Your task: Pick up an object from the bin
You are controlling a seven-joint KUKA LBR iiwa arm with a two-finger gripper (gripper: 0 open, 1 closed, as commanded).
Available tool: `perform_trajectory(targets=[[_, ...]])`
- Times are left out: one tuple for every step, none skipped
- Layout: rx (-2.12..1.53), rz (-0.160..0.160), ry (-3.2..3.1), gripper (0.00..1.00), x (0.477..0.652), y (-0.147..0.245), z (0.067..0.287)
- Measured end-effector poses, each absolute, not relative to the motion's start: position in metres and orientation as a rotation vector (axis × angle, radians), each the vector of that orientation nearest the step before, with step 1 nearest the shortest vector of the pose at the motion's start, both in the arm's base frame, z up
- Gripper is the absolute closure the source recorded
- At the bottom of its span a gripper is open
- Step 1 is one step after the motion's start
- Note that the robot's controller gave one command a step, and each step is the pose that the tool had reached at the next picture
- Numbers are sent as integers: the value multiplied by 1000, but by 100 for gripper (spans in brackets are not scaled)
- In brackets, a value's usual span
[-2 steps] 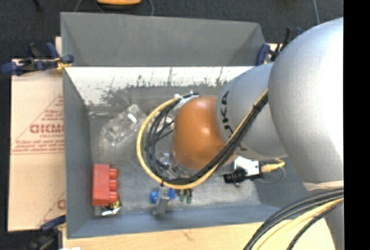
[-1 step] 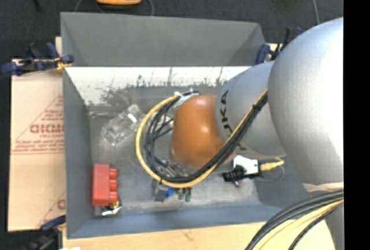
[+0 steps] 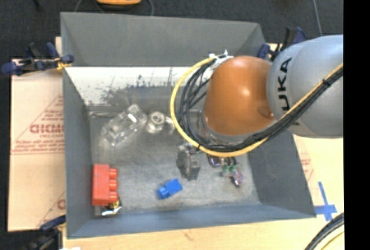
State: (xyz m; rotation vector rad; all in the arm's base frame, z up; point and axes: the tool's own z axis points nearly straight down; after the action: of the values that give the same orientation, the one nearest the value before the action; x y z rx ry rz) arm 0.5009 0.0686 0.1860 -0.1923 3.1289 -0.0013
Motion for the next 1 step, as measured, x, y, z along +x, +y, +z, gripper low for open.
perform_trajectory(targets=[[-188, 2, 3133, 0, 500, 70, 185]])
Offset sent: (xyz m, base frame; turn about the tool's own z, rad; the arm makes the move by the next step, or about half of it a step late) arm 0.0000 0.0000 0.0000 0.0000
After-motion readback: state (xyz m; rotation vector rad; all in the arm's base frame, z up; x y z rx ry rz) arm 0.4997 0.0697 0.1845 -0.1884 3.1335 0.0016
